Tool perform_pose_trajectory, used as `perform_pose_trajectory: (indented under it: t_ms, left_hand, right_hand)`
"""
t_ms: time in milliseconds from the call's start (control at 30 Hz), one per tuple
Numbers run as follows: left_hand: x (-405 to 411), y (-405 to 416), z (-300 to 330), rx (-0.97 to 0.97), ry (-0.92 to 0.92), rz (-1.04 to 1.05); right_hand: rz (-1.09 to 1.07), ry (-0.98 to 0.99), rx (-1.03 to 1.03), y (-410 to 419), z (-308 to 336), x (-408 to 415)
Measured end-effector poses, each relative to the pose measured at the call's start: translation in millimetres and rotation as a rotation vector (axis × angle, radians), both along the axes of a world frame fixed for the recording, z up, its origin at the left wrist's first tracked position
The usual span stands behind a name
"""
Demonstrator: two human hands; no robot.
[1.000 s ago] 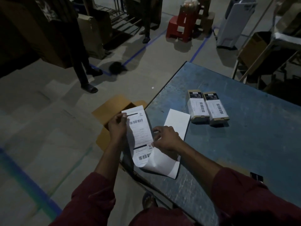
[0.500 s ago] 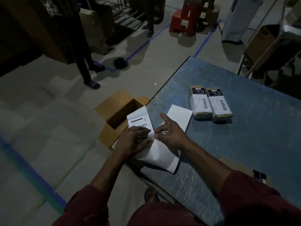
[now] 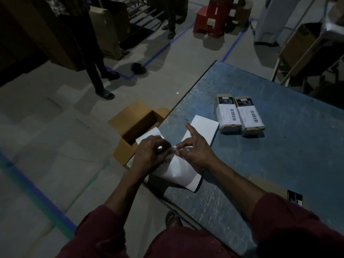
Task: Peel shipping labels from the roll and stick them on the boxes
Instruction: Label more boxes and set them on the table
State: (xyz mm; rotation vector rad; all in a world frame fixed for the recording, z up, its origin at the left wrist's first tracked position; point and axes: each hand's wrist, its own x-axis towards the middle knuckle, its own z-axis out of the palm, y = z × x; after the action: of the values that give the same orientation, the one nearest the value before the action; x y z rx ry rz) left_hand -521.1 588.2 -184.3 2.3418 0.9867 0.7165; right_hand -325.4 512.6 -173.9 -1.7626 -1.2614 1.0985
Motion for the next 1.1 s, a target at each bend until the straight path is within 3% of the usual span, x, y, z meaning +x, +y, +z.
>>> perform_pose_trajectory:
  t_ms: [133,233,500,700,833,900,1100]
  left_hand:
    - [0.3,-1.2,-2.8,-0.269,-0.026,0.099]
    - [1.3,-3.7,0.9,-0.224,0.037,0.021]
    - [5.8,-12.1,5.9,-0.428,-0.115,0.223]
    - [8.7,-10.7,9.4,-0.395,-0.051,0.213]
    - [6.6,-8.6,15.9,-0.051,0.104,0.179]
    - [6.9,-5.8,19.1,0.028,0.145,0.171]
    - [13.8,0.9,26.1,-0.171,0.185,0.109]
  right_hand:
    - [-0.011,-0.010,0.043,-4.3,-1.8,-5.1]
    - [-0.016,-0.028,0.062,-6.7,-2.9,-8.8]
    - [-0.064,0.105,0.030,-7.1,6.5,-6.4]
    - [-0.111,0.098,0.074,-12.9,3.3,-10.9]
    - [-0.119,0.080,0.115,-10.7,-3.7,-10.6]
    - [-0.110,0.039,0.131,-9.9,-7.0,-10.3]
    - [-0.094,-0.005,0.169,-12.5,-3.9,-12.9]
